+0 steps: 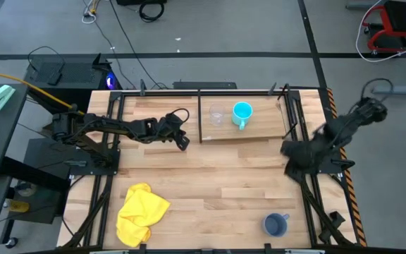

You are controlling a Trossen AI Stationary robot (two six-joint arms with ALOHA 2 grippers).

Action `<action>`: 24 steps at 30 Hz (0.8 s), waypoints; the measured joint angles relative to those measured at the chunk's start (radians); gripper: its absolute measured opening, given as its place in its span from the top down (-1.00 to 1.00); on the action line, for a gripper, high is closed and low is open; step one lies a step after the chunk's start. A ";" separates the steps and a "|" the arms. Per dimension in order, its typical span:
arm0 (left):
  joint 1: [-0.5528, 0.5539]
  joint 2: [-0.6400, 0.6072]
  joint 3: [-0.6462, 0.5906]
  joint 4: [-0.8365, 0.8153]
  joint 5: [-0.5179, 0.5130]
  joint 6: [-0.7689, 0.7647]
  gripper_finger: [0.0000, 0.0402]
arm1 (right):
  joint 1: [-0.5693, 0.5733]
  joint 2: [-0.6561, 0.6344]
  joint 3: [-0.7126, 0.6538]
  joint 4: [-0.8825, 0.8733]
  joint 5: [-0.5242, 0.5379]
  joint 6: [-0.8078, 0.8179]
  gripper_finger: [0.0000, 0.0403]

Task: Stack small to large cups/mugs on shelf
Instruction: Put the purple mug on the shelf

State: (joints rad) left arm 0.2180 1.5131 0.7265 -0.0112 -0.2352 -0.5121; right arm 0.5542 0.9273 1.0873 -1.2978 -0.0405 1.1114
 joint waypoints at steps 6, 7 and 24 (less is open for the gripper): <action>0.000 0.000 0.000 0.000 0.000 0.000 0.83 | 0.244 0.127 -0.144 0.349 0.014 0.122 0.58; 0.000 0.000 0.000 0.000 0.000 0.000 0.83 | 0.271 0.158 -0.145 0.347 0.013 0.143 0.59; -0.034 0.000 0.000 0.000 0.000 -0.008 0.82 | 0.397 0.486 -0.064 0.346 0.101 0.107 0.71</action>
State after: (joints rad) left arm 0.1844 1.5127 0.7264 -0.0113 -0.2348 -0.5201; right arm 0.9508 1.4135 1.0230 -0.9522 0.0601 1.2187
